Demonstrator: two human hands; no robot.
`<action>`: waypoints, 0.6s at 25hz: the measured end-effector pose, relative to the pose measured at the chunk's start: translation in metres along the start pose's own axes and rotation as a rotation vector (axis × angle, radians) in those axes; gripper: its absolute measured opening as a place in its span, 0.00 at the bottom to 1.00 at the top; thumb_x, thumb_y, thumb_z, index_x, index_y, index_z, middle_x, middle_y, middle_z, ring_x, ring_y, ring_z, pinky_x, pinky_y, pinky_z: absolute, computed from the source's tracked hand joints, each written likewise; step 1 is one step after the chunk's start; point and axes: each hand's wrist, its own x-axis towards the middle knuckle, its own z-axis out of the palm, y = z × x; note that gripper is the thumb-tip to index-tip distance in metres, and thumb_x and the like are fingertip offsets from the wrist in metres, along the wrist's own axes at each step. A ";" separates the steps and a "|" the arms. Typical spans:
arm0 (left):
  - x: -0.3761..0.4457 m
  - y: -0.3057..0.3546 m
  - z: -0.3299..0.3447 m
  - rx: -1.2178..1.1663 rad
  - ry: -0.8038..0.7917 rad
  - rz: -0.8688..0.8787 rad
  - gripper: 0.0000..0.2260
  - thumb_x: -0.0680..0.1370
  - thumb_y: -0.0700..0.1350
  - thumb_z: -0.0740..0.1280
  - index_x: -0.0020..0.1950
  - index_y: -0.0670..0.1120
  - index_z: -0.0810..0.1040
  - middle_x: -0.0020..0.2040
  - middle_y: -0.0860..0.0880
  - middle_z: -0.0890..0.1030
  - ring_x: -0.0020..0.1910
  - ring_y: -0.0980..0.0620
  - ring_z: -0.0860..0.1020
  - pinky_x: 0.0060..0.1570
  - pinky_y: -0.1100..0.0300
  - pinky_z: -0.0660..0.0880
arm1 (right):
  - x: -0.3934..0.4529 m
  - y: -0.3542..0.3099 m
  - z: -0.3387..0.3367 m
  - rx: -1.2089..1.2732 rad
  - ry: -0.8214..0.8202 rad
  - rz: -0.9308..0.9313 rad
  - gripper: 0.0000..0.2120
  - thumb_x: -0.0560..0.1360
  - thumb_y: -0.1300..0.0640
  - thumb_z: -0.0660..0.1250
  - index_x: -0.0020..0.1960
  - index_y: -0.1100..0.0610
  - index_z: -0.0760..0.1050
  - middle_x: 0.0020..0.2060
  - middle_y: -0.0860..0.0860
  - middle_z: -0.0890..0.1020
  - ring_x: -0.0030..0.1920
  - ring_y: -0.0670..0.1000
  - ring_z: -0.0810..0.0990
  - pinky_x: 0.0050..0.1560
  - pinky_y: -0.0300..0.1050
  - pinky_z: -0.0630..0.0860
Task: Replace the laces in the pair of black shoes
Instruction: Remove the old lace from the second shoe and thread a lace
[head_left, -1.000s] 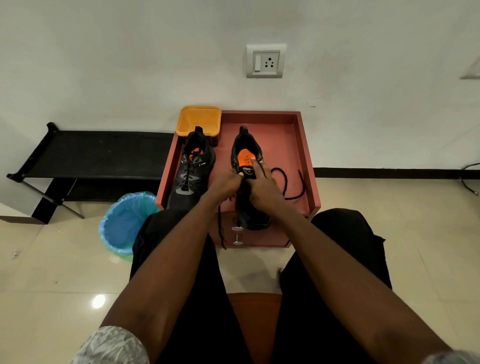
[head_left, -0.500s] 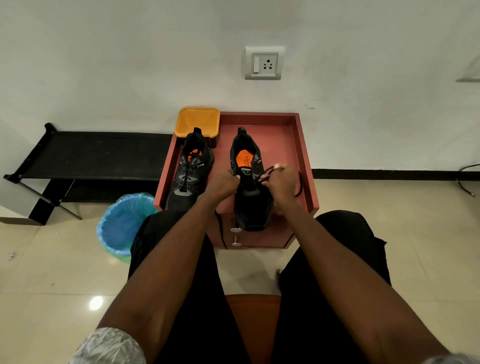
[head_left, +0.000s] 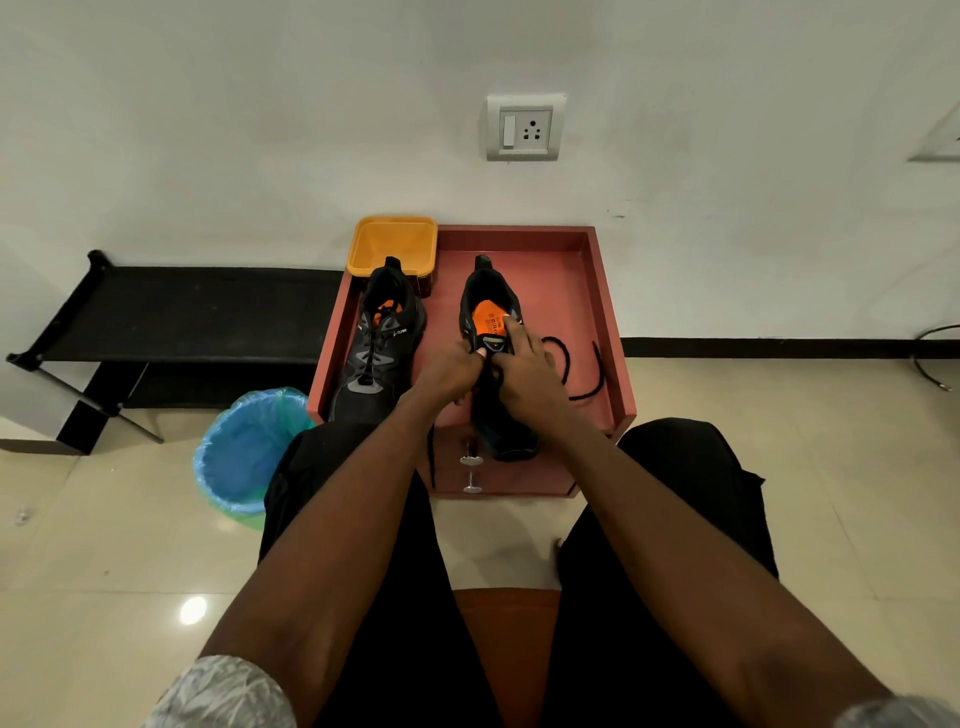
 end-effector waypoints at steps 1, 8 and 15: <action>0.000 0.000 0.000 0.011 0.001 -0.003 0.14 0.84 0.49 0.55 0.56 0.41 0.75 0.41 0.42 0.80 0.25 0.52 0.73 0.23 0.63 0.68 | 0.000 0.000 0.001 0.035 0.024 -0.017 0.10 0.79 0.62 0.62 0.58 0.64 0.76 0.79 0.60 0.55 0.71 0.63 0.67 0.66 0.63 0.70; 0.004 -0.003 -0.004 -0.016 -0.008 -0.041 0.14 0.84 0.50 0.56 0.65 0.44 0.73 0.39 0.45 0.78 0.29 0.53 0.71 0.27 0.62 0.68 | 0.017 0.020 -0.032 0.721 0.435 0.649 0.09 0.78 0.66 0.59 0.54 0.64 0.76 0.52 0.60 0.79 0.39 0.51 0.78 0.34 0.41 0.76; 0.001 -0.002 -0.002 -0.020 -0.003 -0.020 0.15 0.84 0.50 0.56 0.64 0.44 0.73 0.39 0.44 0.80 0.26 0.53 0.71 0.23 0.63 0.67 | 0.008 0.010 -0.030 0.165 0.295 0.335 0.16 0.76 0.63 0.65 0.62 0.53 0.78 0.78 0.56 0.59 0.78 0.60 0.53 0.76 0.61 0.52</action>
